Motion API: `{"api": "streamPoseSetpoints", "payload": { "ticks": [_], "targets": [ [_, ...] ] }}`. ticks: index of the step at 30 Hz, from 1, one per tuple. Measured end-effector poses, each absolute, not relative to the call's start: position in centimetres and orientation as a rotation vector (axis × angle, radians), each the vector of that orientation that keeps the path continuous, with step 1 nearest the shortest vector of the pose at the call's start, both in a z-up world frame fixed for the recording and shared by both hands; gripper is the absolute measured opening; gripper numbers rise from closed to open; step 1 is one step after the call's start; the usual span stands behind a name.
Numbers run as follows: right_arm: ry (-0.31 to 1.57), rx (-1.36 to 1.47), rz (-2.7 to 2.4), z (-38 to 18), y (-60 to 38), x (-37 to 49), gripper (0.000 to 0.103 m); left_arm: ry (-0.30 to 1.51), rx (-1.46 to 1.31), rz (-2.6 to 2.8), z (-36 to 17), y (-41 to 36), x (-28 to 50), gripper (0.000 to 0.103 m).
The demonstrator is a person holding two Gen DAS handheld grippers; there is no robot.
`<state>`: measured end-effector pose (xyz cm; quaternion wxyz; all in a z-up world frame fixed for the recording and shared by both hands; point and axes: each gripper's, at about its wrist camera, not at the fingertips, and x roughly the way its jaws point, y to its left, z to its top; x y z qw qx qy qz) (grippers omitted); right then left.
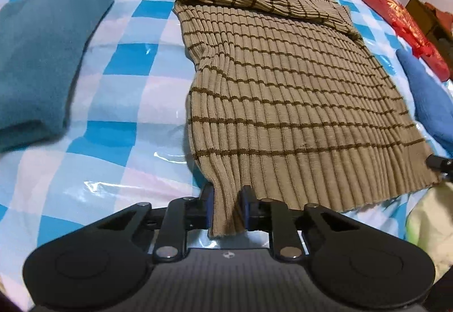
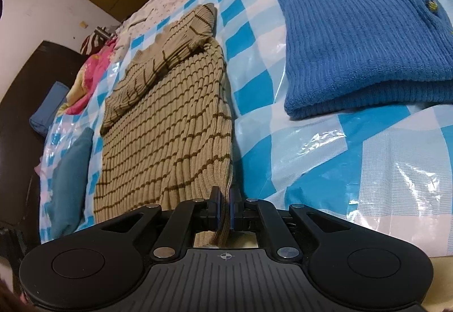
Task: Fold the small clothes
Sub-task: 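Move both tools to the sweater hem and pinch the hem edge, then lift the hem with both tools and fold it up toward the collar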
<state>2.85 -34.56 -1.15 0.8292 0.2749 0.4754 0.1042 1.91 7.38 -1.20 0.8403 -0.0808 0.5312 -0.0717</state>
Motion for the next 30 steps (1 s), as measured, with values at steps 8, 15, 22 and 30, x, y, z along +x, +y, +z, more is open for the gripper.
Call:
{"api": "streamPoseSetpoints", "payload": {
  "ticks": [8, 15, 22, 30],
  "targets": [
    [1.036, 0.554, 0.269, -1.8, -33.6, 3.7, 0.010, 1.137, -0.176, -0.157, -1.4, 7.2, 2.2, 0.029],
    [1.075, 0.507, 0.308, -2.3, -32.5, 4.5, 0.018, 1.152, -0.191, -0.139, -2.1, 7.2, 2.7, 0.031],
    [1.033, 0.708, 0.332, -2.4, -33.9, 3.8, 0.007, 1.112, -0.312, -0.187, -1.2, 8.5, 1.6, 0.019],
    [0.859, 1.032, 0.432, -0.3, -34.9, 4.3, 0.007, 0.984, -0.718, -0.287, 0.2, 12.3, 3.8, 0.018]
  ]
}}
